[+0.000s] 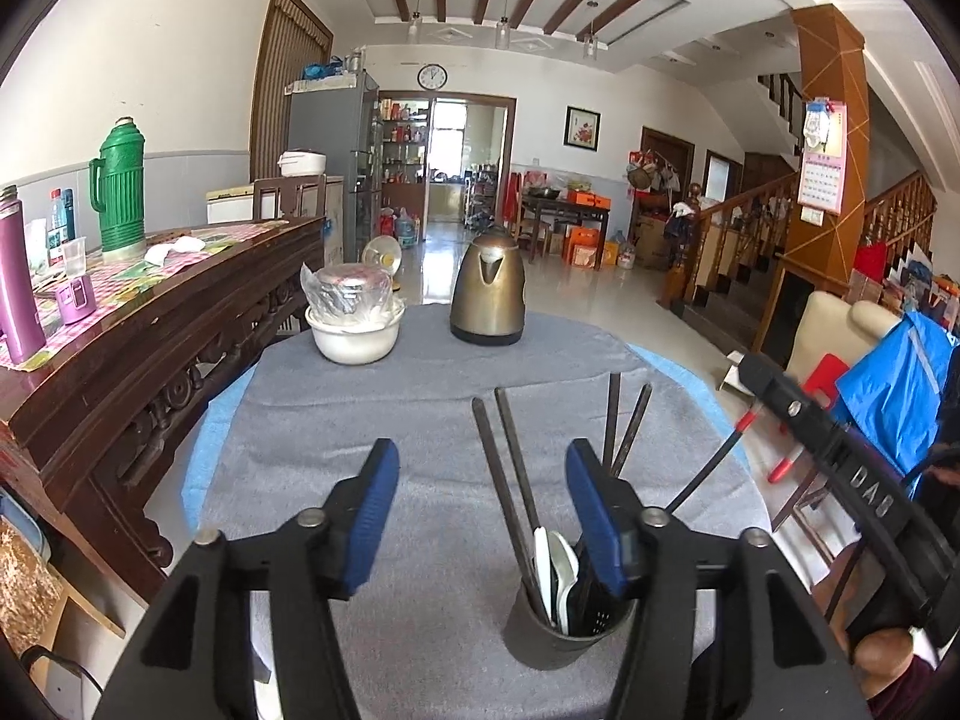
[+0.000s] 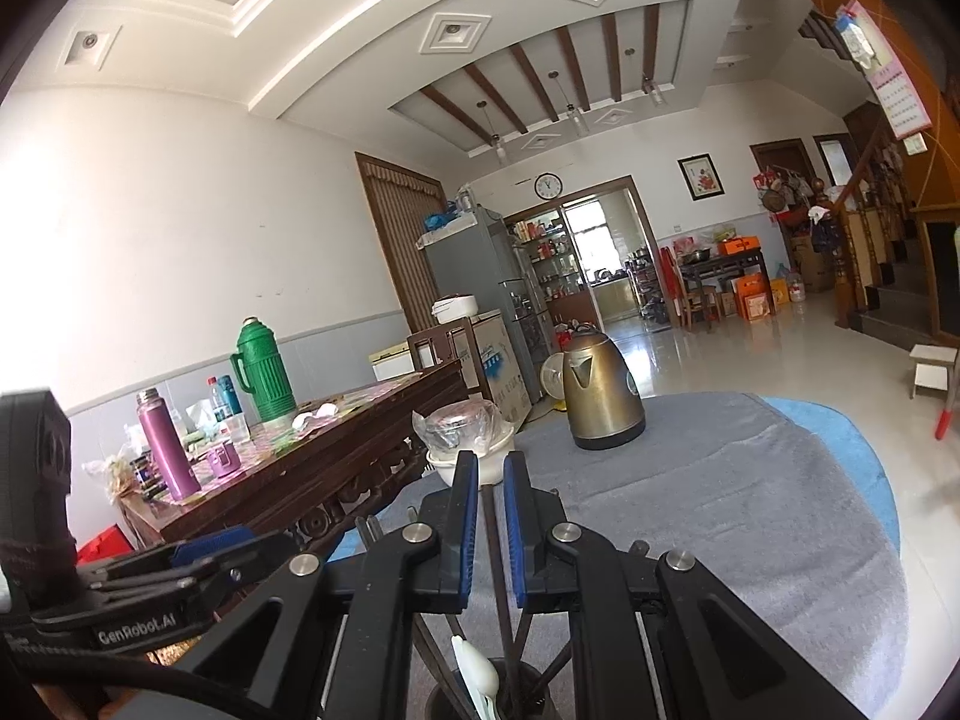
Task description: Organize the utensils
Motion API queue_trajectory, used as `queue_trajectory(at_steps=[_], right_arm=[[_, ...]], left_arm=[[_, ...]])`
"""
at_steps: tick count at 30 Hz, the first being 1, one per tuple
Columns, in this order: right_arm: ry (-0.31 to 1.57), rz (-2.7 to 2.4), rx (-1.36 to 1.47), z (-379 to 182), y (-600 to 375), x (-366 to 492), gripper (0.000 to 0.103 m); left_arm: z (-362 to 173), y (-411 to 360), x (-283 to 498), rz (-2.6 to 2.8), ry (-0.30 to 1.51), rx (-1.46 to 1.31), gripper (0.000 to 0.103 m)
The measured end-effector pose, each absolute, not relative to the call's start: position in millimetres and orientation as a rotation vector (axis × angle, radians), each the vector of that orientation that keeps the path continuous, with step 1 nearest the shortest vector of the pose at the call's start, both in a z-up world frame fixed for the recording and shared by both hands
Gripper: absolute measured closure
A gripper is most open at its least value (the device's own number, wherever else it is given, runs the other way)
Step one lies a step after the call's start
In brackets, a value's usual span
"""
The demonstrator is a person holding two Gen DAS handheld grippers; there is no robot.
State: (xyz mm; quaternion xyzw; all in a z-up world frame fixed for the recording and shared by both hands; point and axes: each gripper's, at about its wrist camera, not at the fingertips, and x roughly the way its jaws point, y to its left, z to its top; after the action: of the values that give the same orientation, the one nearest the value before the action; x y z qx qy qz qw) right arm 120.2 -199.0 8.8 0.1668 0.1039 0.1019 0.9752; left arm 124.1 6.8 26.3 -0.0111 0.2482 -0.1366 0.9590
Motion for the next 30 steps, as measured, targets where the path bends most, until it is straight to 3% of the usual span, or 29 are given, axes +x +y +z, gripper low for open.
queue_trajectory(at_steps=[2,4,9,30], right_arm=[[0.216,0.205,0.352,8,-203,119,0.088],[0.224,0.207,0.369,7,-207,119,0.074],[0.231,0.203,0.383,7,-212,111,0.051],[0.295,0.129,0.232,30,-204,62,0.042]], left_arm=[[23,5,123,-0.265,0.52,-0.003,0.03],[22,4,121,-0.257,0.527,0.017,0.026],[20,-5,114,-0.187,0.54,0.104,0.017],[34,5,80,-0.013,0.515,0.183,0.009]])
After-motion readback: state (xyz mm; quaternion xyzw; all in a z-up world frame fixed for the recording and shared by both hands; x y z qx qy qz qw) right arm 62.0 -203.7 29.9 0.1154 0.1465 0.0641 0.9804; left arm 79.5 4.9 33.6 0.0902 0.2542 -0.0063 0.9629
